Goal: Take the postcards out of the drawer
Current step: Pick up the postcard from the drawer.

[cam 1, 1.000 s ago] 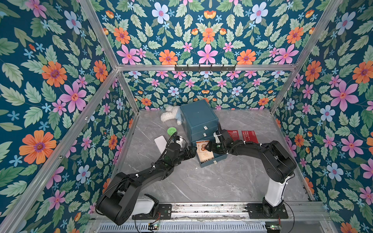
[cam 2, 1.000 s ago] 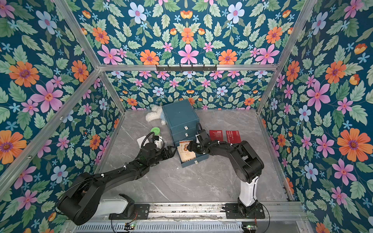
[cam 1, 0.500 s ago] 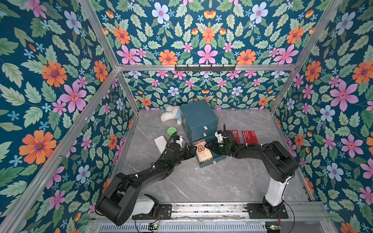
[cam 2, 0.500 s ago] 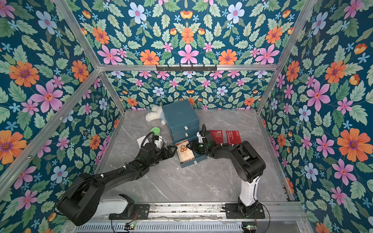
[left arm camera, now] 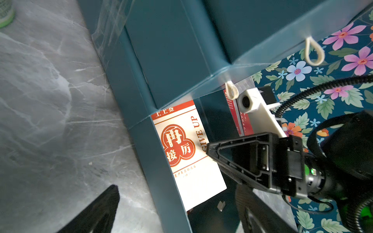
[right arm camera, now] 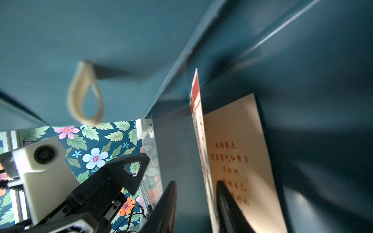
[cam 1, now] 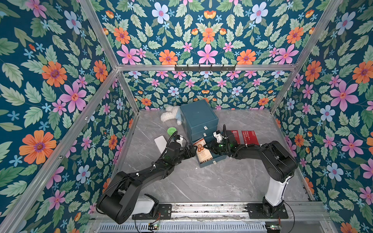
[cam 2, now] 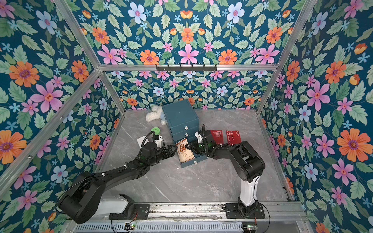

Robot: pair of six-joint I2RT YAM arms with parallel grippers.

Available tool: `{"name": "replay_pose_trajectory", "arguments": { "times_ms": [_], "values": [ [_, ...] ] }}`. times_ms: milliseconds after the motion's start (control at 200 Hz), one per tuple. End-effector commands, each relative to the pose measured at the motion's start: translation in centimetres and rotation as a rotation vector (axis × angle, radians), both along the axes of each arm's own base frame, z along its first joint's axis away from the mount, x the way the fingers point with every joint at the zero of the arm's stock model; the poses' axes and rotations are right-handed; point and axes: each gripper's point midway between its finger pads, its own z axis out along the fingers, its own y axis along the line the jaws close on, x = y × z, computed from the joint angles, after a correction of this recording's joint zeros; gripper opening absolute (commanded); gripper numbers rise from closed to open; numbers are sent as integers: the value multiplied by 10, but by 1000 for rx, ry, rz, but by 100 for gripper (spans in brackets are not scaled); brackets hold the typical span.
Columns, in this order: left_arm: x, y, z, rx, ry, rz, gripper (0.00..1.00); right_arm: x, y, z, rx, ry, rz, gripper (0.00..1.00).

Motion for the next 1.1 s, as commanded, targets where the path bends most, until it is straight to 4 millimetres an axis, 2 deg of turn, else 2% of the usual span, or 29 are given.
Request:
{"name": "replay_pose_trajectory", "arguments": {
  "times_ms": [0,210,270,660,835,895,915,1100],
  "values": [
    [2,0,5,-15,-14,9,93,2,4,2,17,13,3,28],
    [1,3,6,-8,-18,20,93,2,0,3,-10,11,-5,4],
    [1,3,6,-8,-16,20,93,1,-2,5,-15,6,-9,0],
    [6,4,12,13,-38,25,94,-3,-19,31,-21,-3,-32,0],
    [9,8,20,35,-66,41,94,-13,-28,37,-22,7,-30,0],
    [11,9,24,35,-77,50,94,-19,-34,33,-40,21,-31,0],
    [12,9,24,37,-80,51,94,-21,-35,45,-32,-3,-31,0],
    [15,8,25,43,-78,54,95,-39,-58,54,-75,1,-46,0]
  ]
}}
